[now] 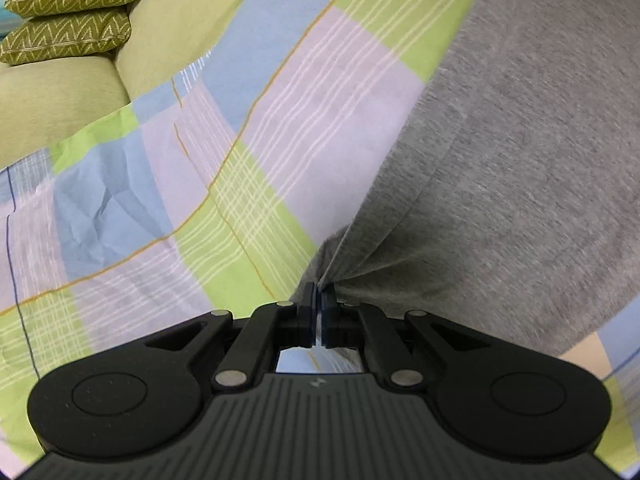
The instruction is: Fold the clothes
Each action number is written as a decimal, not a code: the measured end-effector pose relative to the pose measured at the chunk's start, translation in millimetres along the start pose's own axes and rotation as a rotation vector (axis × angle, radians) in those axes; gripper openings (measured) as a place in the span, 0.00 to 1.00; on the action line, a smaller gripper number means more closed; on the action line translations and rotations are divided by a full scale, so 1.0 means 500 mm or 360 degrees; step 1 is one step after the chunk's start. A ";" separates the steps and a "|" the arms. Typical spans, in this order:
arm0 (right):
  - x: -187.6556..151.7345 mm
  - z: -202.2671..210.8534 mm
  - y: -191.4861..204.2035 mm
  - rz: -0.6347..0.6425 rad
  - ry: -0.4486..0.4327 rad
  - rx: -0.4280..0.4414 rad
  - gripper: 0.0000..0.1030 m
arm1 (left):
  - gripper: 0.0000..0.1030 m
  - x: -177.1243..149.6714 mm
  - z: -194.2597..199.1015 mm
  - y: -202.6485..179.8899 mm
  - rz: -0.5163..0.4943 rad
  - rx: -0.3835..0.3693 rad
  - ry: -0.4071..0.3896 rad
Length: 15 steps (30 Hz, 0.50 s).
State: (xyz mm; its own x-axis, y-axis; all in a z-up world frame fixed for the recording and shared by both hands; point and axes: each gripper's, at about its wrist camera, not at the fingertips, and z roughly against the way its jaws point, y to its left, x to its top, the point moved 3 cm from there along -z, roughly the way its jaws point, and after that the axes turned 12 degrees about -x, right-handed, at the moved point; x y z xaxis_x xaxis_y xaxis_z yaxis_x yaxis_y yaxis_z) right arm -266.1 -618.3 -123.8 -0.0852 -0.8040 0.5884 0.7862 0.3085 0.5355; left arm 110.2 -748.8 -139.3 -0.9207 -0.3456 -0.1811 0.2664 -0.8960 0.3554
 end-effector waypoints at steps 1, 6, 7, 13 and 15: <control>0.003 -0.005 -0.009 -0.0006 -0.0002 -0.0016 0.01 | 0.00 0.004 -0.006 0.000 0.0009 -0.0002 0.0002; 0.005 -0.052 -0.039 -0.0018 0.0102 -0.0094 0.01 | 0.00 0.010 -0.046 -0.009 0.0077 0.0002 0.0021; 0.003 -0.059 -0.042 -0.0020 0.0116 -0.0101 0.01 | 0.01 0.009 -0.053 -0.011 0.0092 0.0007 0.0029; 0.000 -0.059 -0.060 -0.0033 0.0079 -0.0204 0.05 | 0.25 -0.017 -0.068 -0.025 0.0250 0.0139 0.0083; 0.003 -0.046 -0.067 -0.0022 0.0036 -0.0250 0.06 | 0.29 -0.031 -0.055 -0.033 0.0313 0.0177 0.0092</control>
State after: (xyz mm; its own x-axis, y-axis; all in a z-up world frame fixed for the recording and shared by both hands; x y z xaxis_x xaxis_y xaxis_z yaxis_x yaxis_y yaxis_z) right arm -278.5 -641.6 -154.9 -0.0845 -0.8195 0.5668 0.8711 0.2154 0.4413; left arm 127.9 -736.5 -167.7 -0.8353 -0.5290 -0.1496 0.4033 -0.7746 0.4873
